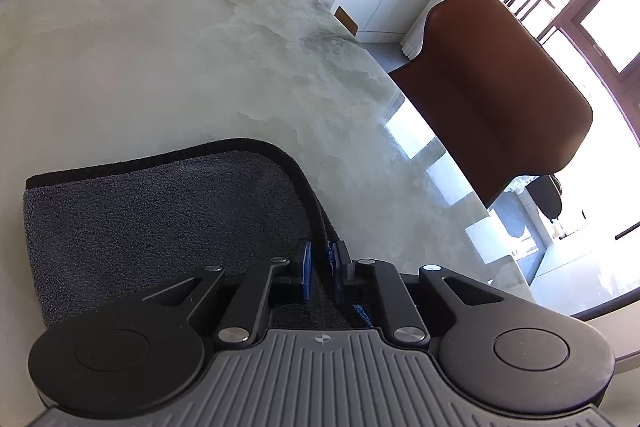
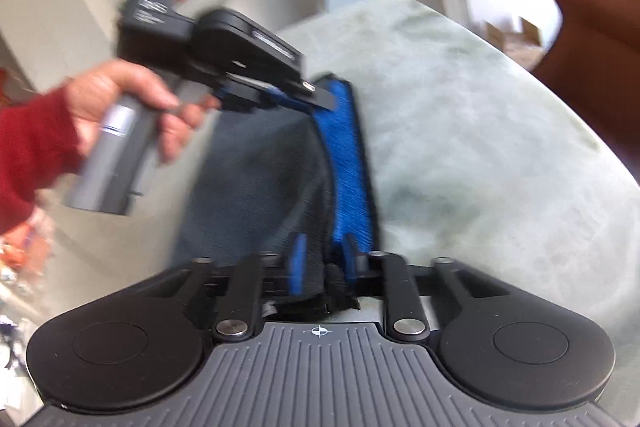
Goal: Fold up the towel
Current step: 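Fold the towel edge over with the right gripper toward the left gripper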
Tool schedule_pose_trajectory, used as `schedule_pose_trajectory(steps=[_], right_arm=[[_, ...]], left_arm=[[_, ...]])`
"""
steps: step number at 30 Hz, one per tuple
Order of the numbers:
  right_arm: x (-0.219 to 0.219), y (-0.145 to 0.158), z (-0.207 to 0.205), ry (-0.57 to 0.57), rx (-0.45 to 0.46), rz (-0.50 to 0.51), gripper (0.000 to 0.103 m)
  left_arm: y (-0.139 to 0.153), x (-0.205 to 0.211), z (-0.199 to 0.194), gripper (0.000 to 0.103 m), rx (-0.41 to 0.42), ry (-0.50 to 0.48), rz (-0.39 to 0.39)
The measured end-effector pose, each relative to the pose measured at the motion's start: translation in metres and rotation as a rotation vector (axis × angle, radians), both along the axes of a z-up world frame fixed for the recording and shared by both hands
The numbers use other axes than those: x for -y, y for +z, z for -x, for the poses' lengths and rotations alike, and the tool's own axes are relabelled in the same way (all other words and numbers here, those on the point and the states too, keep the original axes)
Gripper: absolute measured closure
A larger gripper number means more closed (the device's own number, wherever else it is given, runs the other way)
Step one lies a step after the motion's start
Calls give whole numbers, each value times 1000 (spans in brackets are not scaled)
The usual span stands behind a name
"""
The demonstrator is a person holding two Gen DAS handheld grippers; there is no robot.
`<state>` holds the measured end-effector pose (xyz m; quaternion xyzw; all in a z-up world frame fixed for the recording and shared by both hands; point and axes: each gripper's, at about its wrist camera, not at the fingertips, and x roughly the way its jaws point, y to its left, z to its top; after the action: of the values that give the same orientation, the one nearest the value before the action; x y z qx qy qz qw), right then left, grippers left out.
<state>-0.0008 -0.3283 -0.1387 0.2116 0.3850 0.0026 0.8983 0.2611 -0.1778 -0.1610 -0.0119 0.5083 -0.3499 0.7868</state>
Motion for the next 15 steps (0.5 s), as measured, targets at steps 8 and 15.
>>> schedule_pose_trajectory(steps=[8,15], right_arm=[[8,4,6,-29,-33,59,85],[-2,7,5,3,-29,99,85]], left_arm=[[10,-10,2,79,61,-10,72],[-4,-6,-3,75,38,-16,34]])
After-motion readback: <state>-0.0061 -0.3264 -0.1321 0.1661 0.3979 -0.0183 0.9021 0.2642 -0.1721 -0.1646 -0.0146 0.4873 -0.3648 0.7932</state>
